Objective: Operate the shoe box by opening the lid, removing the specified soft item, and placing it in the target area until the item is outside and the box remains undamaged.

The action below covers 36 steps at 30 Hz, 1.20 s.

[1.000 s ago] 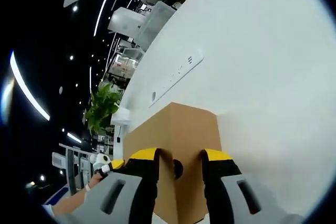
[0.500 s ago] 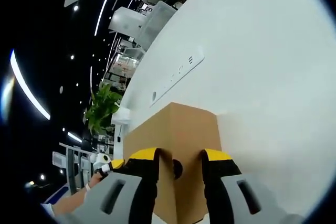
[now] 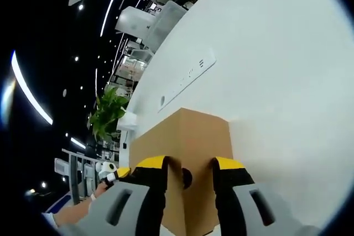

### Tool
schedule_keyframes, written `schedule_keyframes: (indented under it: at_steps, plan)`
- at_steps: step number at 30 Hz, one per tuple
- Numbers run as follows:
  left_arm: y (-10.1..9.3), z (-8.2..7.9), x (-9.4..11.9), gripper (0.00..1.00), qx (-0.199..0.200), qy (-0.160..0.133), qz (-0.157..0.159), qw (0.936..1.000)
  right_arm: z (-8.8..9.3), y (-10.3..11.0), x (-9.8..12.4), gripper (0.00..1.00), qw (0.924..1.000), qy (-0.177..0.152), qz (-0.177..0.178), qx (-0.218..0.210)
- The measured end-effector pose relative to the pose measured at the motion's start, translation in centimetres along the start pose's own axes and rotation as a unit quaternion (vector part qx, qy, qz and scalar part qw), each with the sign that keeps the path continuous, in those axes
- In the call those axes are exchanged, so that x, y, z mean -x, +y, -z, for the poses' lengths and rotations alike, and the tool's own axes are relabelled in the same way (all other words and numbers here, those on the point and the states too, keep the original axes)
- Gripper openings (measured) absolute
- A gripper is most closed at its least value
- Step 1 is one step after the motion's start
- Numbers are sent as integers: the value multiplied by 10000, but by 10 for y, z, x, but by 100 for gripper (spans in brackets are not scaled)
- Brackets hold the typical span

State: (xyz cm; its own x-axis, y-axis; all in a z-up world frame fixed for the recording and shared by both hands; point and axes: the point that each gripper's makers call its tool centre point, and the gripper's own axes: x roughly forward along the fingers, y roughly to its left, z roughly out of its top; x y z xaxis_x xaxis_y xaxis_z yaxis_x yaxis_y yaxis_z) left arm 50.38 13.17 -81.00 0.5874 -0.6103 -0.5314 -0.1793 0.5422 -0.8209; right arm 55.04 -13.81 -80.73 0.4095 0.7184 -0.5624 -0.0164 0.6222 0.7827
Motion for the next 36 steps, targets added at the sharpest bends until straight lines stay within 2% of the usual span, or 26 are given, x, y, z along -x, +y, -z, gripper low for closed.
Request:
schedule_keyframes:
  at_steps: [3, 10, 13, 20, 28, 33, 34, 36]
  plan:
    - [1, -2, 0, 56, 7, -71, -20, 10000, 1, 2, 1, 32, 10000, -7, 0, 13]
    - [5, 4, -1, 82, -599, 21, -307, 9977, 2, 2, 1, 32, 10000, -21, -11, 6]
    - [4, 7, 0, 86, -668, 81, -324, 9972, 2, 3, 2, 32, 10000, -24, -24, -14]
    - [12, 11, -3, 99, -1139, 218, -534, 9918, 0, 1, 0, 32, 10000, -36, -19, -30]
    - [16, 10, -2, 99, -1361, 351, -602, 9882, 3, 4, 2, 32, 10000, -34, -12, -16]
    - [16, 1, 3, 99, -1831, 299, -764, 9797, 2, 3, 2, 32, 10000, -40, -6, -33]
    - [15, -3, 6, 99, -2017, 247, -857, 9754, 1, 3, 1, 32, 10000, -40, 0, -23]
    - [13, -5, 11, 99, -2445, 324, -1035, 9636, 1, 2, 1, 32, 10000, -43, 5, -16]
